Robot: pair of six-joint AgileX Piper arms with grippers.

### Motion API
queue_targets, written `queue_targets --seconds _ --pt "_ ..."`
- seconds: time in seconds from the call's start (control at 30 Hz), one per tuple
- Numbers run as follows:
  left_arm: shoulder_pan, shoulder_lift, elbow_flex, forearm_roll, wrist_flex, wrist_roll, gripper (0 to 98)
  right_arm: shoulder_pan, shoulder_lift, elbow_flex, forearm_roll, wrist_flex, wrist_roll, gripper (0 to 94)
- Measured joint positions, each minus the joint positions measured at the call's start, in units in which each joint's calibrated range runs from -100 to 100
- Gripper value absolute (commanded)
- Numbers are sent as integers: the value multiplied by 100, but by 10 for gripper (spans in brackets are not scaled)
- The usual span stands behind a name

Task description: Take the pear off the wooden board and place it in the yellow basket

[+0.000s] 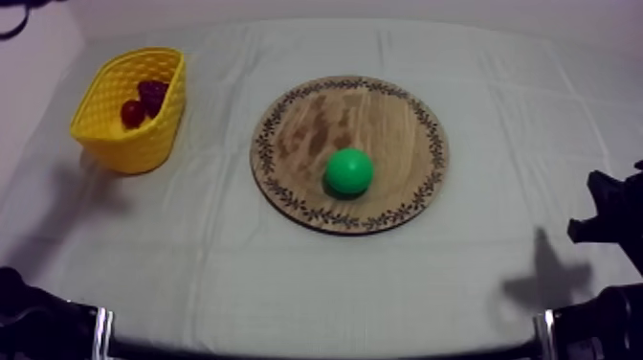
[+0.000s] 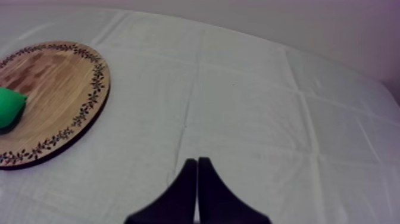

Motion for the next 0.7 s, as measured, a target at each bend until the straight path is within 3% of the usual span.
queue_targets --seconds 0.2,0.47,0.7 --pt "556 1256 -1172 -136 229 55 0 -4 0 0 0 0 0 5" --pt "1202 2688 -1572 -316 250 297 0 -4 0 0 0 0 0 5" --pt "1472 3782 -1889 -299 296 439 0 -4 0 0 0 9 0 5"
